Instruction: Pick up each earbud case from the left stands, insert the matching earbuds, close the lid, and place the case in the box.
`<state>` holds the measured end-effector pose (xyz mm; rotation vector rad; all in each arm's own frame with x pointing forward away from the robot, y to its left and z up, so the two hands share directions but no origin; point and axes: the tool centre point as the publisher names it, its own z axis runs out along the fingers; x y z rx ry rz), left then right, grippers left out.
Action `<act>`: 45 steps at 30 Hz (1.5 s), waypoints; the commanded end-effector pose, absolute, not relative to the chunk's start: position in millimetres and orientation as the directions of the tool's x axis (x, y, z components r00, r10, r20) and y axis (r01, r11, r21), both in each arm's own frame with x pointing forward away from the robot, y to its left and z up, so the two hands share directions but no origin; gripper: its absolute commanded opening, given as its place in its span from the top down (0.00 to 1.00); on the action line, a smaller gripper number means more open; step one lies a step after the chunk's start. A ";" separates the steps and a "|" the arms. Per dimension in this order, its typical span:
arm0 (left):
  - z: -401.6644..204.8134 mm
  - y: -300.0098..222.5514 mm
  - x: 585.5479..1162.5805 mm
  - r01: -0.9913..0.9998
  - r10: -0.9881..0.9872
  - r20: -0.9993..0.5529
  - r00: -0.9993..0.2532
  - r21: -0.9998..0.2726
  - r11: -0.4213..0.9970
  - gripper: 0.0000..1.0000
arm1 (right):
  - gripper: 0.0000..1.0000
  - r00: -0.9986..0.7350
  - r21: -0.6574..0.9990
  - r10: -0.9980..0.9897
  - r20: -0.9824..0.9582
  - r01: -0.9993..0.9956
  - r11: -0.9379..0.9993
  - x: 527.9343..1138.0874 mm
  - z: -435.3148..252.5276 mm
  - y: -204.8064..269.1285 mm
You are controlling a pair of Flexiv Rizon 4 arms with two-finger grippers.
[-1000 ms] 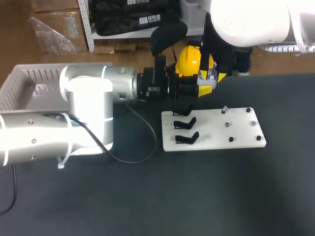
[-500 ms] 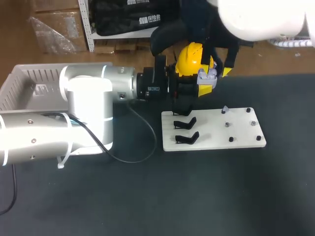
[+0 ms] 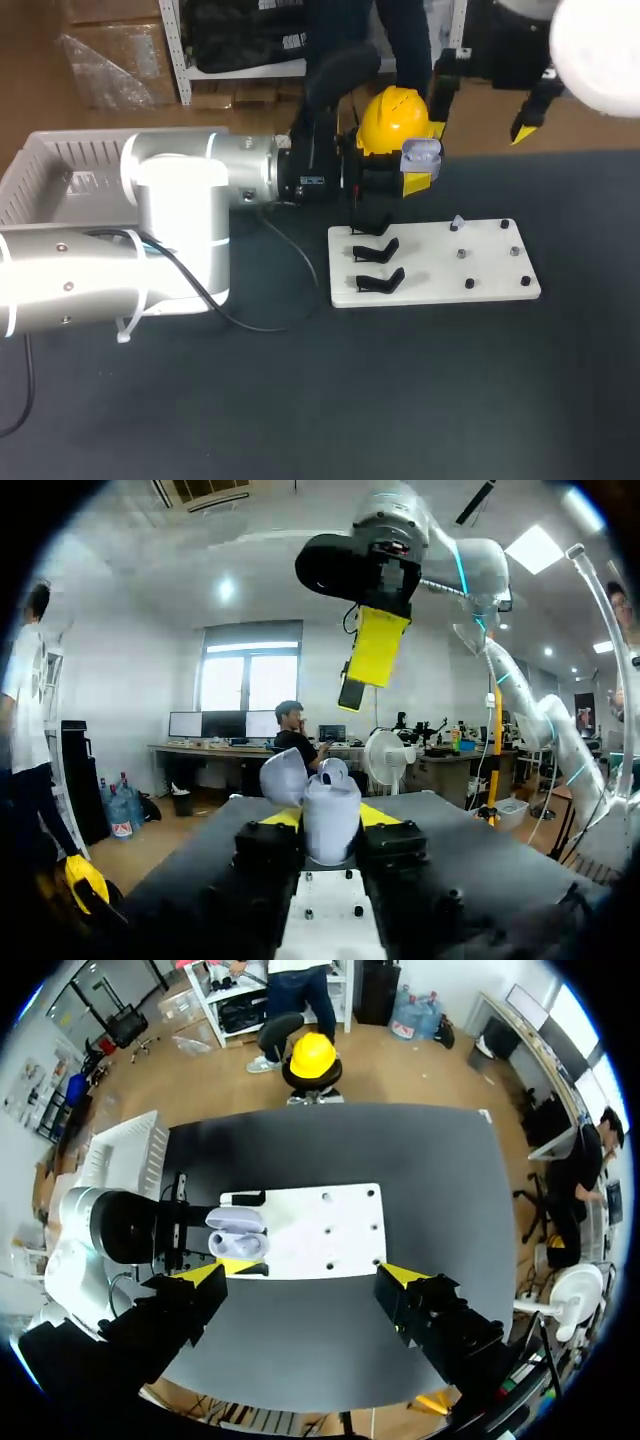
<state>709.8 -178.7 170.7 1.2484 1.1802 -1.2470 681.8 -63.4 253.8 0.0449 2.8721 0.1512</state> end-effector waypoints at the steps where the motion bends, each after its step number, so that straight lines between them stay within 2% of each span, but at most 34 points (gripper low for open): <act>1: 170.5 -178.6 709.9 0.999 -0.003 -1.000 0.003 0.003 -0.053 1.00 | 0.00 -0.946 0.169 0.043 -0.322 -0.013 0.986 677.4 252.6 -79.7; 17: 170.5 -178.6 709.9 0.999 -0.003 -1.000 0.003 0.003 -0.053 1.00 | 0.00 -0.947 0.201 -0.044 -0.317 -0.113 0.973 690.5 223.8 -117.6; 32: 170.5 -178.6 709.9 0.999 -0.003 -1.000 0.003 0.003 -0.053 1.00 | 0.00 -0.960 0.260 -0.104 -0.260 -0.174 0.950 720.4 171.3 -110.1; 35: 170.5 -178.6 709.9 0.999 -0.003 -1.000 0.003 0.003 -0.053 1.00 | 0.00 -0.973 0.329 -0.071 -0.219 -0.143 0.933 729.2 157.7 -111.7; 45: 170.5 -178.6 709.9 0.999 -0.003 -1.000 0.003 0.003 -0.053 1.00 | 0.00 -0.994 0.321 0.019 -0.110 -0.017 0.947 750.1 112.9 -117.9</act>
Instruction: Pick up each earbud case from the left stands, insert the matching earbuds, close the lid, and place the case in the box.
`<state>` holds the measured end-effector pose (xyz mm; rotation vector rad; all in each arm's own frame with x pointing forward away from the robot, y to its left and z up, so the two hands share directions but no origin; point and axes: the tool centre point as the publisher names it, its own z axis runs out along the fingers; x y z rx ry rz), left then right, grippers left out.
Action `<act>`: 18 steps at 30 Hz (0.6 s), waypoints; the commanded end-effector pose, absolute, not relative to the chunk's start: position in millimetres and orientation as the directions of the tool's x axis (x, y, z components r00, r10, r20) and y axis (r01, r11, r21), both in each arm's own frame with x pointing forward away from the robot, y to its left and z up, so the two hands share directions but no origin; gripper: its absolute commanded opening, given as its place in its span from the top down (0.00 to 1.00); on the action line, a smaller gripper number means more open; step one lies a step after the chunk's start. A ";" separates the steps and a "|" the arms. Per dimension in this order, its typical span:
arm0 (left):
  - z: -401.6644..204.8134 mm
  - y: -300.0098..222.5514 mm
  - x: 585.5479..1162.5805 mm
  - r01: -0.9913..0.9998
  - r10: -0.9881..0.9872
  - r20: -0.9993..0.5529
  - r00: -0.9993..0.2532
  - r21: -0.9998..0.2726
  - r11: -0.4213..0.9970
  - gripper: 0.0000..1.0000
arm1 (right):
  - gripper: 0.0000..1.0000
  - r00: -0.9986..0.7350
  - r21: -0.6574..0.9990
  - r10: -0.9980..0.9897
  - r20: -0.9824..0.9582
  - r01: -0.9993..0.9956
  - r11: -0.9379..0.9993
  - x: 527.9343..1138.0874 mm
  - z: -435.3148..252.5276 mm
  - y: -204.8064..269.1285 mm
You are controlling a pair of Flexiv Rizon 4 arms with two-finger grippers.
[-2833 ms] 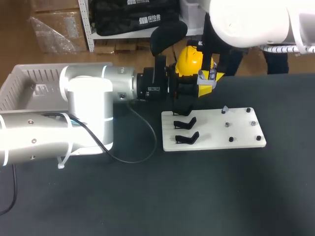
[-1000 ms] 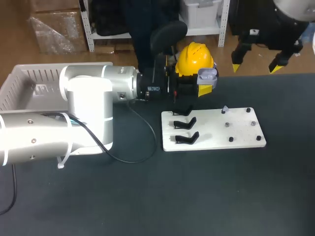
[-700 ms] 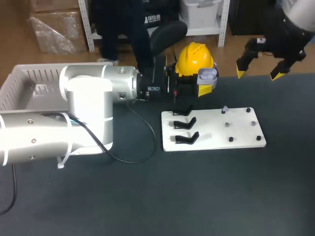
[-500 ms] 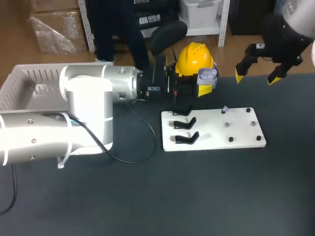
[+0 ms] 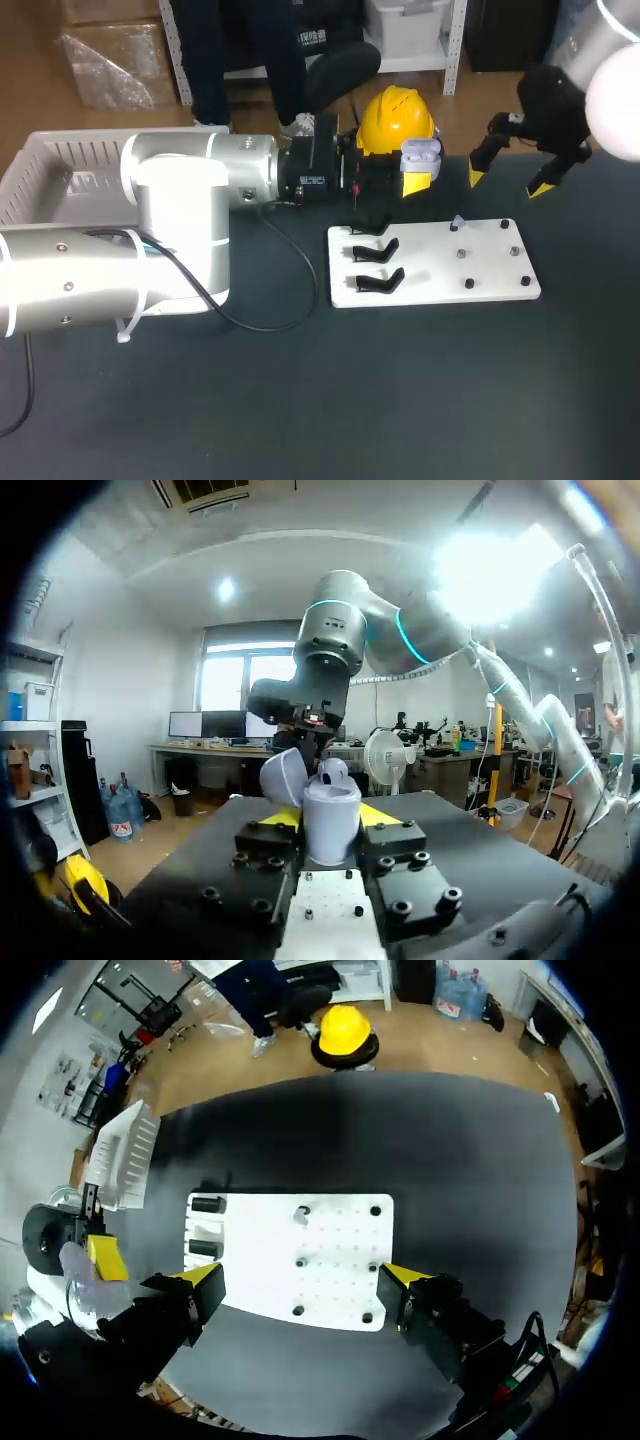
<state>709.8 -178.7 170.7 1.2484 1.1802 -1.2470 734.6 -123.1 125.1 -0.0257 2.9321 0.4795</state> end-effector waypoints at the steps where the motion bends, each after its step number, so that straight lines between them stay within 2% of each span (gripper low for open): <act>1: 170.5 -178.6 709.9 0.999 -0.003 -1.000 0.003 0.003 -0.053 1.00 | 0.00 -0.994 0.322 0.061 -0.091 0.028 0.946 751.8 108.3 -118.7; 12: 170.5 -178.6 709.9 0.999 -0.003 -1.000 0.003 0.003 -0.053 1.00 | 0.00 -0.966 0.270 0.254 -0.052 0.232 0.934 752.1 94.3 -115.3; 18: 170.5 -178.6 709.9 0.999 -0.003 -1.000 0.003 0.003 -0.053 1.00 | 0.00 -0.934 0.310 0.354 -0.050 0.322 0.895 751.8 87.5 -100.5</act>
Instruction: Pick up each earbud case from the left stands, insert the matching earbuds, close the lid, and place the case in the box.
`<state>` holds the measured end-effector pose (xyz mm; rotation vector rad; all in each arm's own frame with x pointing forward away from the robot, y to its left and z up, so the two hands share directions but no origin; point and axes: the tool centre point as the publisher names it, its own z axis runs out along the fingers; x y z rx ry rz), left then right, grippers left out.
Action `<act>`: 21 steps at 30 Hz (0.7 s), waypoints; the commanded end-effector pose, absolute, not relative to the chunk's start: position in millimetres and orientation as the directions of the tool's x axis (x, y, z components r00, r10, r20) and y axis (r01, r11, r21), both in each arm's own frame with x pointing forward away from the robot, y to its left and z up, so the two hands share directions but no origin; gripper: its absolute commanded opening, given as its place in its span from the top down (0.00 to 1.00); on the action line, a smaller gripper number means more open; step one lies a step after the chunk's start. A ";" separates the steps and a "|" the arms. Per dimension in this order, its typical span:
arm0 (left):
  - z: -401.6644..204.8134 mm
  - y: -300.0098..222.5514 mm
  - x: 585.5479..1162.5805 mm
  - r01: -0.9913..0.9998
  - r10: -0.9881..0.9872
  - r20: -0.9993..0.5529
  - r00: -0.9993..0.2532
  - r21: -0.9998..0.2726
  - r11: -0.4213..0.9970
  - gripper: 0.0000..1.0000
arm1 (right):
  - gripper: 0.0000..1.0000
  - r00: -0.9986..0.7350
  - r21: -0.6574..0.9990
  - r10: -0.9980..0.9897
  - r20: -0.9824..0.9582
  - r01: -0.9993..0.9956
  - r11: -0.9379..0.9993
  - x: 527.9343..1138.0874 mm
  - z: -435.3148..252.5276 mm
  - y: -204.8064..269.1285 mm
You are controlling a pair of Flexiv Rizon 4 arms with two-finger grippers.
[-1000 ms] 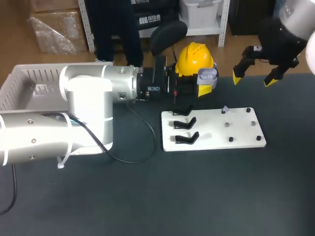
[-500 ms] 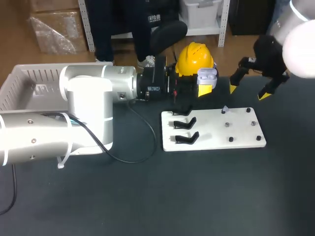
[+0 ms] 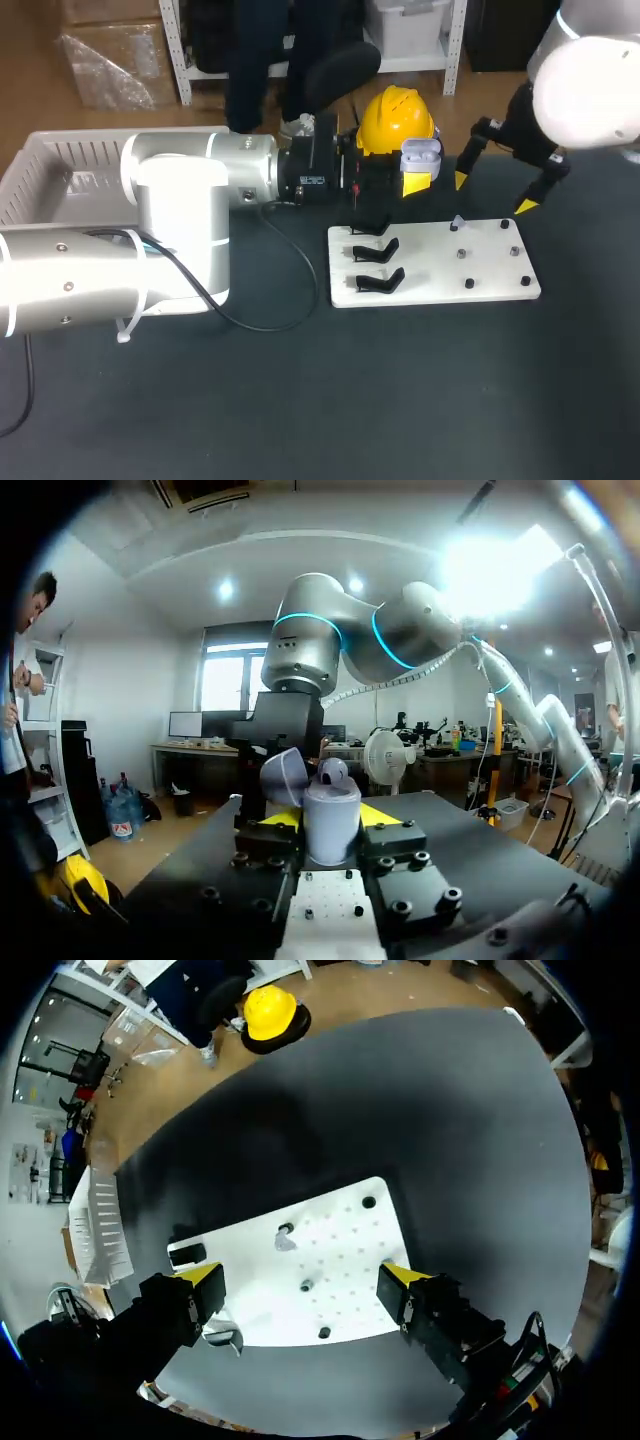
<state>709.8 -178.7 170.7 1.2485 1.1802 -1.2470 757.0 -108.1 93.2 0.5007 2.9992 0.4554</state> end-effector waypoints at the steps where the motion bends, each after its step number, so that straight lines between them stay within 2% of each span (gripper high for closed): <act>1: 170.5 -178.6 709.9 0.999 -0.003 -1.000 0.003 0.003 -0.053 1.00 | 0.00 -0.929 0.316 0.365 -0.058 0.330 0.890 751.4 87.4 -97.3; 21: 170.5 -178.6 709.9 0.999 -0.003 -1.000 0.003 0.003 -0.053 1.00 | 0.00 -0.919 0.314 0.387 -0.080 0.345 0.884 750.2 86.7 -89.2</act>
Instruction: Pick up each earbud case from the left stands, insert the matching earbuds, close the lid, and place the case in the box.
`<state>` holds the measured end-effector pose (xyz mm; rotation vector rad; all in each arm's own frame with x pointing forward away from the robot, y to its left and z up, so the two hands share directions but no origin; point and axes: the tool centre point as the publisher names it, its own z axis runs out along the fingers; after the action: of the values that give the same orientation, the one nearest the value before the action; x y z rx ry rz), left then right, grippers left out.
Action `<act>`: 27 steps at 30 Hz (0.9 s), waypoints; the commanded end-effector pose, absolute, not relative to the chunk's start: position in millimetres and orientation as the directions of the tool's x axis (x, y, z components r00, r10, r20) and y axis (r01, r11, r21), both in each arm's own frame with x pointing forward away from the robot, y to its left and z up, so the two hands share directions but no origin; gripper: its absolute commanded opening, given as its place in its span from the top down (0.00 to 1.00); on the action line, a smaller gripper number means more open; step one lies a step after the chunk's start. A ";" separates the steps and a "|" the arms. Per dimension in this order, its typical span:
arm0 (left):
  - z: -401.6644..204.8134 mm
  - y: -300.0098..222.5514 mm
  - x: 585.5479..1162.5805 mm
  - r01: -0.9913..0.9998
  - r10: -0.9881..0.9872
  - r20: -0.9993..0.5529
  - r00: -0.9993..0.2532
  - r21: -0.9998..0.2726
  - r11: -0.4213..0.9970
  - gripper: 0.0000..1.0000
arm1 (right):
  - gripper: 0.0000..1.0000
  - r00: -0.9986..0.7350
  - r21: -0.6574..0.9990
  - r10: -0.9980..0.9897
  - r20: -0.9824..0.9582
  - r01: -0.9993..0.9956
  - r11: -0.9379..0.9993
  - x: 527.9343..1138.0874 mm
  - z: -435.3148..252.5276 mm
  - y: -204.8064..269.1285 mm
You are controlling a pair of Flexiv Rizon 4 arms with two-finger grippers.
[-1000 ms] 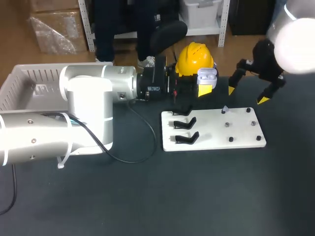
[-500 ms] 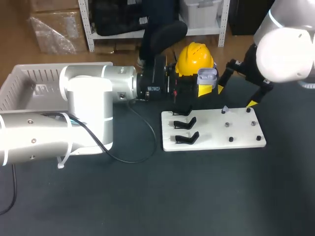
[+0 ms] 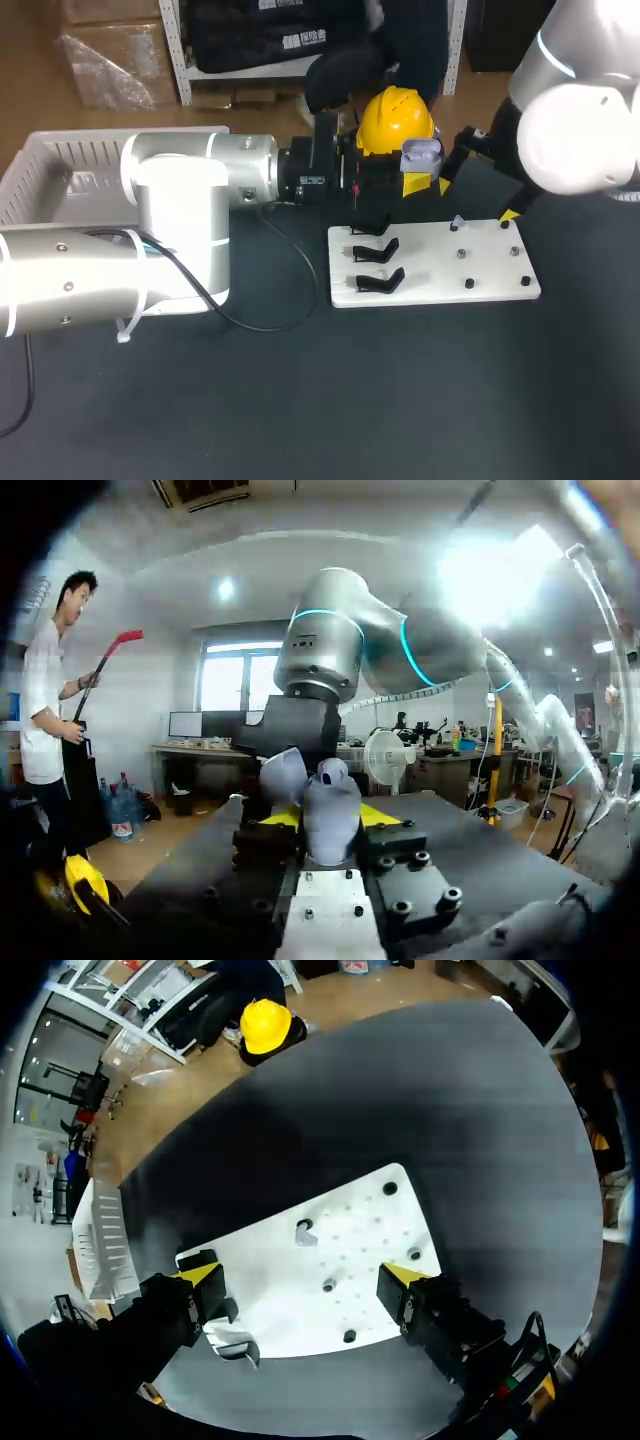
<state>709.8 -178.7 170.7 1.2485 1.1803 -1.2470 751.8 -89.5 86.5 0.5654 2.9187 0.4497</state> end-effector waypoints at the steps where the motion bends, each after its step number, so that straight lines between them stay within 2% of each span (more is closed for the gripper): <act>1: 170.5 -178.6 709.9 0.999 -0.003 -1.000 0.003 0.003 -0.053 1.00 | 0.00 -0.903 0.326 0.420 -0.090 0.372 0.869 750.3 82.8 -87.0; 6: 170.5 -178.6 709.9 0.999 -0.003 -1.000 0.003 0.003 -0.053 1.00 | 0.00 -0.868 0.355 0.483 -0.118 0.417 0.837 752.0 72.4 -81.3; 27: 170.5 -178.6 709.9 0.999 -0.003 -1.000 0.003 0.003 -0.053 1.00 | 0.00 -0.856 0.377 0.485 -0.180 0.395 0.838 755.4 46.5 -84.4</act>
<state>709.8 -178.7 170.7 1.2485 1.1802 -1.2470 756.7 -86.4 51.9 0.6685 2.7720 0.4867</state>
